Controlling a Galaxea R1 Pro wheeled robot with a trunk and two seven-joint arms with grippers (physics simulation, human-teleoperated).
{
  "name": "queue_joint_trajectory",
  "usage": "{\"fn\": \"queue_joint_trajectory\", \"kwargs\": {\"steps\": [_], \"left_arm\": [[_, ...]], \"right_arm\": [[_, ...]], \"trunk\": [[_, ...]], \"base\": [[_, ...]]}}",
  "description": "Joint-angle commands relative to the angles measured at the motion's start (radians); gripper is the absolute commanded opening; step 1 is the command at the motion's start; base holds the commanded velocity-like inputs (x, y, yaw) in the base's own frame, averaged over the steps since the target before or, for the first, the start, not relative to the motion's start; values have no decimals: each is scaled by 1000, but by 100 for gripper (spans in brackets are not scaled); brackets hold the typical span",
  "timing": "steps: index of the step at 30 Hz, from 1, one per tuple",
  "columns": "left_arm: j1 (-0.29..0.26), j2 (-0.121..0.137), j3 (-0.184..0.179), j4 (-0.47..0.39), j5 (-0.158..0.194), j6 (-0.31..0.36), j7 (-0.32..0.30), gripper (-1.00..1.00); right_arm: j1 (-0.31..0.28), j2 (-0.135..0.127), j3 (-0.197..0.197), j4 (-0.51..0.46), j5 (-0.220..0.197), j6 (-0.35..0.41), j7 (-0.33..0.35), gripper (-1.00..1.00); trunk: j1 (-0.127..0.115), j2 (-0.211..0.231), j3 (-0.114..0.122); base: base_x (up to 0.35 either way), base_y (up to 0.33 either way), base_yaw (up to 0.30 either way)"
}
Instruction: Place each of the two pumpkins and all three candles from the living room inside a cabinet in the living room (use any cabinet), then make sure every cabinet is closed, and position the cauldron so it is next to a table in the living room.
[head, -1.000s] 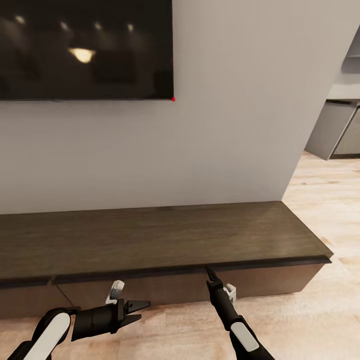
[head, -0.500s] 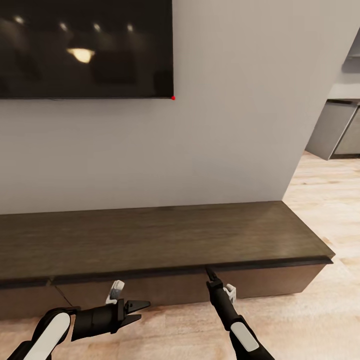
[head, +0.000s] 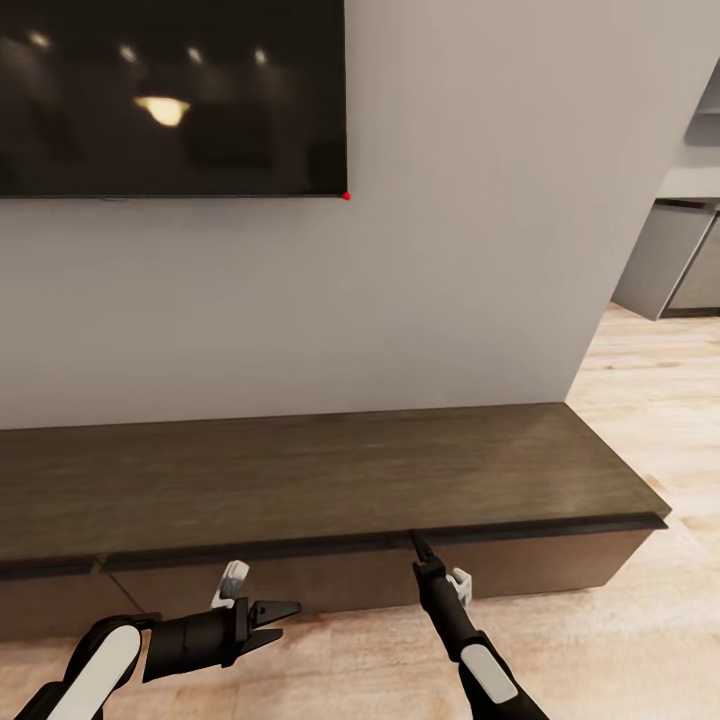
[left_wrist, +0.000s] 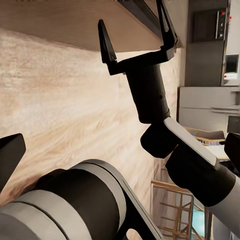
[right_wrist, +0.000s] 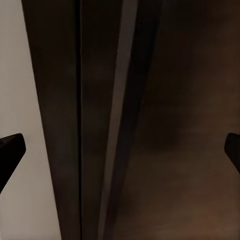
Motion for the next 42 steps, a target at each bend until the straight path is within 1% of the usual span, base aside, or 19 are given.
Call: {"fn": "queue_joint_trajectory", "kwargs": {"steps": [1,8,9,22,27,36,37,42], "left_arm": [[-1,0,-1,0,-7,1,-8,100],[-1,-1,-1,0,-7,1,-8,100],[-1,-1,-1,0,-7,1,-8,100],[-1,-2,-1,0,-7,1,-8,100],[-1,-9,-1,0,-7,1,-8,100],[-1,-10,-1,0,-7,1,-7,100],[-1,-19,-2,0,-8,0,-7,100],[0,-22,-2,0,-8,0,-7,100]], "right_arm": [[-1,1,-3,0,-10,9,4,100],[-1,1,-4,0,-10,7,4,100],[-1,1,-4,0,-9,6,4,-100],[-1,1,-4,0,-8,6,4,-100],[-1,2,-4,0,-8,6,4,-100],[-1,2,-4,0,-8,7,4,-100],[-1,2,-3,0,-8,6,4,-100],[-1,2,-3,0,-8,6,4,-100]], "trunk": [[0,0,-1],[0,0,-1],[0,0,-1],[0,0,-1],[0,0,-1],[0,0,-1],[0,0,-1],[0,0,-1]], "base": [[59,0,0],[17,0,0],[3,0,0],[0,0,0],[0,0,0],[0,0,0],[-19,0,0],[-8,0,0]]}}
